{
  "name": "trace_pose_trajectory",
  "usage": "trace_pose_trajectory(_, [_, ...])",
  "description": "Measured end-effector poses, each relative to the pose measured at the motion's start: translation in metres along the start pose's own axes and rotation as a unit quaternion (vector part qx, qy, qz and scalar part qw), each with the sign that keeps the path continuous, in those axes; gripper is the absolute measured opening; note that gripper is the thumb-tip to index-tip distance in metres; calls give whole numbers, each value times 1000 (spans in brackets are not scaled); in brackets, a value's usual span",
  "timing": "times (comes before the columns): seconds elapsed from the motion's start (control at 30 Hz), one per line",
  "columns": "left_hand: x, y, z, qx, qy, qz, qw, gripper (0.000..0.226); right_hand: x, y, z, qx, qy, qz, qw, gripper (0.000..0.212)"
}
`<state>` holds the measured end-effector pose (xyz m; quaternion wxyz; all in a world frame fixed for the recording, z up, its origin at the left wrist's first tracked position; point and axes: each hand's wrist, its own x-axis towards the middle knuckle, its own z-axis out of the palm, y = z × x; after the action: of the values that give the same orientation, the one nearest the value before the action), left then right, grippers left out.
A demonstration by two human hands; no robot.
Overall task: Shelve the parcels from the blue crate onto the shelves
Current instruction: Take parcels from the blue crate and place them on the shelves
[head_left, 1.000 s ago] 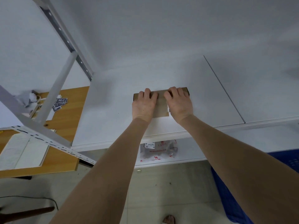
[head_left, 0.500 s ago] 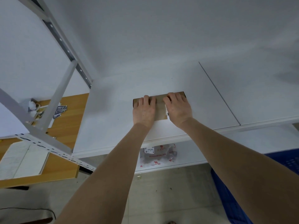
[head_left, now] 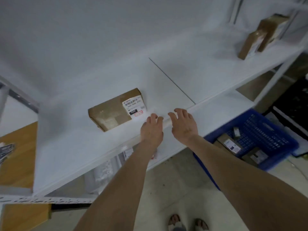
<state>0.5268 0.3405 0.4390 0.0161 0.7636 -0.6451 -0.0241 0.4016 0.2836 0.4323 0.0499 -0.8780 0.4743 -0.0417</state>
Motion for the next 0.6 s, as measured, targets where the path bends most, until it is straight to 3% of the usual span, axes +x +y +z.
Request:
trace_pose_trajectory(0.2, [-2, 83, 59, -33, -123, 78, 989, 55, -66, 70, 46, 2, -70, 96, 993, 59])
trace_pose_trajectory(0.4, [-9, 166, 95, -24, -160, 119, 980, 47, -121, 142, 70, 16, -109, 168, 980, 58])
trace_pose_trajectory(0.6, [-12, 266, 132, -6, -176, 142, 974, 43, -172, 237, 87, 42, -127, 180, 975, 51])
